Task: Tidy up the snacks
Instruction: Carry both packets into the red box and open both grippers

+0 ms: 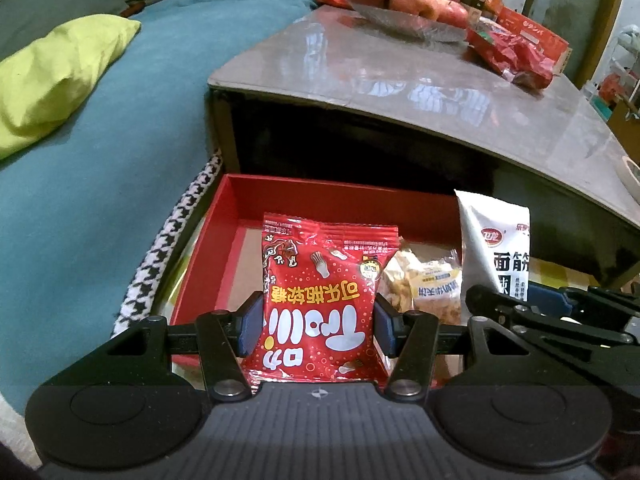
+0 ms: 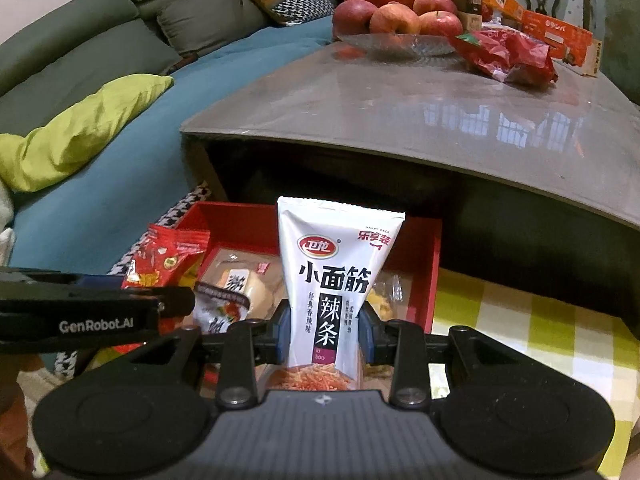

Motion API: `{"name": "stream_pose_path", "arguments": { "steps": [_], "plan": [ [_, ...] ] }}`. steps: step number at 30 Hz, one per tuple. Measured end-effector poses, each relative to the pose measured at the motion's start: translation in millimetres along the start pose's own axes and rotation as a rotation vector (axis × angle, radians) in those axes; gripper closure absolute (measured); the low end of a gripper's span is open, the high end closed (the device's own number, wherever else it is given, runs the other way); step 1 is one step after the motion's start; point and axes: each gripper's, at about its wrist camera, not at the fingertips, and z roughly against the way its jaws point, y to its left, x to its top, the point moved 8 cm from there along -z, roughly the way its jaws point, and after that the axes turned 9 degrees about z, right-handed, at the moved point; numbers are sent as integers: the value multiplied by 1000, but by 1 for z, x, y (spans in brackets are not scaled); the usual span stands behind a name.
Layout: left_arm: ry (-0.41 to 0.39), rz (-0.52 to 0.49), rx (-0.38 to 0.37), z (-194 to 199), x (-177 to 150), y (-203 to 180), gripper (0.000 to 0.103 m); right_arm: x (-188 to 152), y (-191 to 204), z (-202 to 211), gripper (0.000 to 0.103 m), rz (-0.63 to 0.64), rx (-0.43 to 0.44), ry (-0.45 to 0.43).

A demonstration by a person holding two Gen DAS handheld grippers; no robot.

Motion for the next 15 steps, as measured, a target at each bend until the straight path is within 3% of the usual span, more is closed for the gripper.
{"name": "stream_pose_path", "arguments": {
  "steps": [15],
  "plan": [
    [59, 6, 49, -43, 2, 4, 40, -3, 0, -44, 57, 19, 10, 50]
  ]
}}
